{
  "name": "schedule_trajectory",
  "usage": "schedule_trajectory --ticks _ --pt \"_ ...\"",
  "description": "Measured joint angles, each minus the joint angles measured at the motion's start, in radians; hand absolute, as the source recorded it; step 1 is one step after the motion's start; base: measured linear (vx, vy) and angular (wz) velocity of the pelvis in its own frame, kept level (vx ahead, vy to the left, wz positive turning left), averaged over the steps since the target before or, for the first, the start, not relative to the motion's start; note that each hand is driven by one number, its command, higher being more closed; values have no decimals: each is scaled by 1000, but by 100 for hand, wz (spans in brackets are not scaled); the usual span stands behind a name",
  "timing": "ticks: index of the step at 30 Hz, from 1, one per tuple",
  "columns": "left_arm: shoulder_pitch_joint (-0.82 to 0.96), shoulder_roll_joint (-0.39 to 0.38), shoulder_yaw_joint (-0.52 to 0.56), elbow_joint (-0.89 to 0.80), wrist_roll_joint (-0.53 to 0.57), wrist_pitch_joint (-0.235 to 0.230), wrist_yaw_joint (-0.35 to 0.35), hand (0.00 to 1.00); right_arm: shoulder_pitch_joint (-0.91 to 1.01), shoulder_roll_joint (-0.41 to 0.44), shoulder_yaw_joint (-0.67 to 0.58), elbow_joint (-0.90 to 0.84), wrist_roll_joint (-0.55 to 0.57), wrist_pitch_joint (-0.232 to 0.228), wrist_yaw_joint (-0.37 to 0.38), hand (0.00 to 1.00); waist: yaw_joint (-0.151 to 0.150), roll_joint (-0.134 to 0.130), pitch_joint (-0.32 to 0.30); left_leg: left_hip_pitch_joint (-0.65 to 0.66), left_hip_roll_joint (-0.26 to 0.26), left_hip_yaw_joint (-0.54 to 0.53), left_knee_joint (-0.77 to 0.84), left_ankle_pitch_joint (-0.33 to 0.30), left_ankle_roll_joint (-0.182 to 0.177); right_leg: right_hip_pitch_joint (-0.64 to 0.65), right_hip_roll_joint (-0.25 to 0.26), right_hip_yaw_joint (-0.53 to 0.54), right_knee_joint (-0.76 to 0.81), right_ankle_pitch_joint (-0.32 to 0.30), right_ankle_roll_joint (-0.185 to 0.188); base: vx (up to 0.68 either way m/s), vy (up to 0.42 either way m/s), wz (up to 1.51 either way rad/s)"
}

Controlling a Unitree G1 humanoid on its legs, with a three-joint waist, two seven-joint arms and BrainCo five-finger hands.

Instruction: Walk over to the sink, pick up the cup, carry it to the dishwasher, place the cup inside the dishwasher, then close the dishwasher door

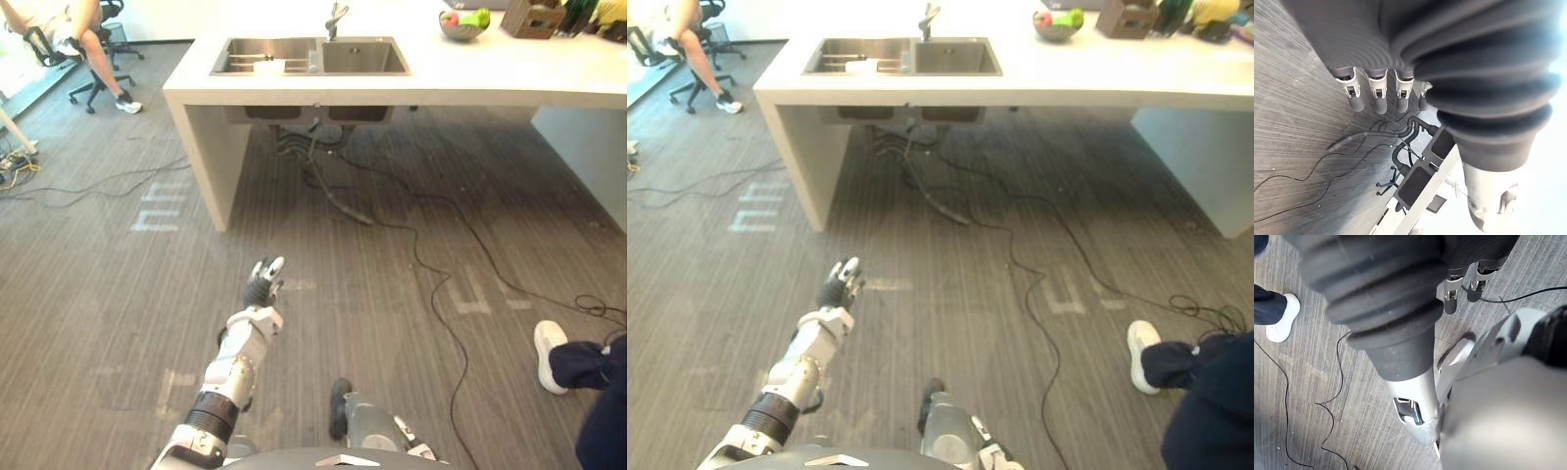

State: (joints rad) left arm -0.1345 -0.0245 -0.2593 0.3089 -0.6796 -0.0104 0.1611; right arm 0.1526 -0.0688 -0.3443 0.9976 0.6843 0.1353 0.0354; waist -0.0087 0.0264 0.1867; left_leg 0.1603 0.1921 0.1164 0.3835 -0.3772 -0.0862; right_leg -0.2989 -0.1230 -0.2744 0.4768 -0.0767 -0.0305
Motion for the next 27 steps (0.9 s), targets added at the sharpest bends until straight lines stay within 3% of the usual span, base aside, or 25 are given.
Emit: schedule_trajectory --ticks 1,2,3,5,6,7,8,10,12,13,14,16,17,19,20,21,22,23,24,25,27 --pt "18 3 -23 -37 19 5 1 0 3 -3 -3 1 8 -1 0 0 1 11 -8 -33 -2 -36 159 10 6 1 1 -13 29 -37 -18 441 -232 16" --pt "46 3 -39 -71 39 13 0 0 8 -4 -3 1 16 -2 0 0 -3 14 -21 -63 -5 -36 321 52 7 14 7 -25 32 -60 -24 449 -218 13" --pt "57 1 -46 -90 44 15 -1 0 13 -4 -2 1 16 -3 1 0 -4 23 -28 -76 -9 -34 375 124 13 24 9 -36 33 -71 -23 353 -163 32" --pt "83 -8 -56 -185 62 10 -15 0 13 -18 13 6 16 -16 13 0 4 30 -43 -148 11 -40 483 329 12 67 31 -79 1 -96 -20 278 -172 31" --pt "95 -3 -54 -208 74 1 -16 0 21 -23 27 5 15 -24 18 0 15 38 -52 -195 31 -43 534 478 13 115 54 -89 -69 -94 -17 323 -108 0" --pt "113 14 -51 -239 81 -10 -15 0 27 -29 52 2 16 -32 25 0 28 32 -61 -253 50 -45 613 539 23 168 62 -89 -156 -76 -18 401 -69 -12" --pt "118 37 -50 -291 101 -28 -14 0 22 -30 82 -1 17 -46 33 0 39 31 -65 -321 53 -30 701 425 19 227 70 -90 -224 -32 -35 347 -13 -4" --pt "118 52 -54 -362 115 -50 -12 0 12 -51 119 0 21 -46 50 0 54 30 -64 -381 43 -12 675 293 44 310 91 -94 -290 -33 -36 312 -55 -6" --pt "120 57 -51 -485 116 -52 -8 0 -28 -63 189 -3 25 -43 68 0 77 19 -63 -396 19 64 428 210 43 404 95 -87 -332 -44 -20 346 -37 -16" --pt "124 53 -51 -515 116 -53 -7 0 -40 -67 207 -3 25 -42 73 0 80 18 -65 -399 12 77 348 208 38 416 95 -83 -330 -50 -16 311 13 -17" --pt "135 50 -54 -574 118 -54 -9 0 -56 -71 238 -8 25 -43 78 0 89 15 -67 -402 -16 75 171 218 29 432 93 -70 -328 -66 -6 309 65 -33" --pt "144 51 -55 -615 154 -65 -15 0 -84 -65 267 -10 25 -42 86 0 110 14 -68 -405 -43 73 -56 274 14 449 91 -36 -327 -89 11 328 112 -52" --pt "143 50 -55 -615 176 -73 -15 0 -89 -56 278 -8 27 -40 85 0 115 16 -68 -404 -47 89 -127 312 -1 467 92 -18 -318 -111 31 361 185 -51" --pt "141 50 -55 -615 187 -77 -22 0 -87 -60 290 -7 58 -26 73 0 116 17 -80 -390 -45 122 -160 347 9 495 92 2 -289 -164 66 446 278 -36" --pt "129 53 -58 -617 192 -76 -40 0 -86 -54 281 6 88 -20 45 0 118 4 -96 -383 -51 129 -140 413 59 507 78 18 -256 -210 90 453 300 -19" --pt "119 76 -60 -644 193 -68 -48 0 -69 -32 280 14 104 -7 36 0 118 -48 -126 -386 -87 143 -104 417 109 517 33 15 -235 -243 122 461 287 -13" --pt "114 86 -64 -664 193 -63 -57 0 -57 -16 276 20 104 -1 26 0 117 -80 -141 -385 -110 154 -101 395 115 518 10 14 -218 -249 136 507 195 -2" --pt "82 85 -69 -700 192 -45 -68 0 -41 4 240 42 103 -8 11 0 126 -112 -161 -376 -135 162 -101 370 127 467 -33 15 -101 -237 162 501 197 3" --pt "44 85 -81 -721 191 -28 -75 0 -43 3 212 42 103 -10 8 0 128 -112 -160 -359 -146 161 -103 351 135 417 -60 16 31 -207 187 639 292 10" --pt "-16 89 -105 -754 190 5 -89 0 -54 9 159 44 102 -22 10 0 131 -103 -153 -311 -171 158 -121 324 142 308 -124 41 299 -136 220 395 231 12" --pt "-44 87 -117 -782 192 25 -104 0 -64 13 126 41 91 -38 12 0 131 -92 -153 -243 -185 161 -143 294 140 250 -172 27 454 -134 213 397 202 2"
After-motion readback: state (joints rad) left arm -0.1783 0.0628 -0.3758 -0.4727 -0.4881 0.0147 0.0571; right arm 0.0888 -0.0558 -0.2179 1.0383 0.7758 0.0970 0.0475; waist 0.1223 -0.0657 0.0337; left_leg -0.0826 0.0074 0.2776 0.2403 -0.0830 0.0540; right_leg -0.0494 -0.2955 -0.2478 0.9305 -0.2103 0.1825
